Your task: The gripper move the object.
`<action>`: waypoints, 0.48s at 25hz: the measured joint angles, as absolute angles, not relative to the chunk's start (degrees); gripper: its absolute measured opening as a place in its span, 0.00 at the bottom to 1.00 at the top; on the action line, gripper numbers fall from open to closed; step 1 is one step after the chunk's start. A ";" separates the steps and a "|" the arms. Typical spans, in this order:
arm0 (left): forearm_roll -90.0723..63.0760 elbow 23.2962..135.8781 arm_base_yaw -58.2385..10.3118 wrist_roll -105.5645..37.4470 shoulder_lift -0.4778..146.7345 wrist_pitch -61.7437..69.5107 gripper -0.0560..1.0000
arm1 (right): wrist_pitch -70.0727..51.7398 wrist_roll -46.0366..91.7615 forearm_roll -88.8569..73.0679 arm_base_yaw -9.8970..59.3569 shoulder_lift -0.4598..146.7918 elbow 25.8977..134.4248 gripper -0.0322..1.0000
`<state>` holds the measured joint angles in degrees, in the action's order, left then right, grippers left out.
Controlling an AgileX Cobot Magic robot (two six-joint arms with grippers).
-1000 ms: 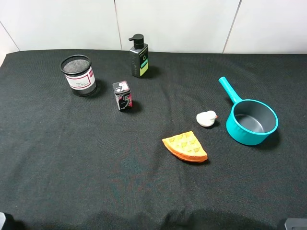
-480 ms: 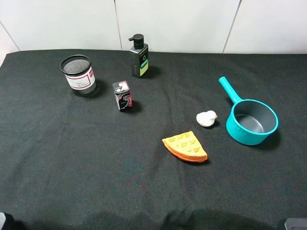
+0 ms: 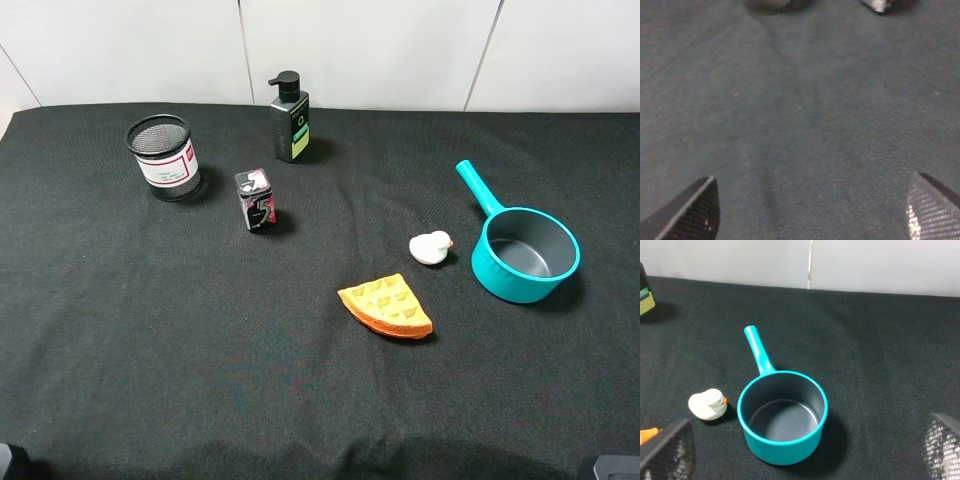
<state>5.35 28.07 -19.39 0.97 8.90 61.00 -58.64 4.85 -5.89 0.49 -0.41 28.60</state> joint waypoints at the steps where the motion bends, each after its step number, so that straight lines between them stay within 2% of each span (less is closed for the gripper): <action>1: 5.35 28.07 -17.74 0.97 8.90 61.00 0.80 | -58.64 4.85 -5.89 0.49 -0.41 28.60 0.70; 12: 5.35 28.07 -4.39 0.97 8.90 61.00 0.80 | -58.64 4.85 -5.89 0.49 -0.41 28.60 0.70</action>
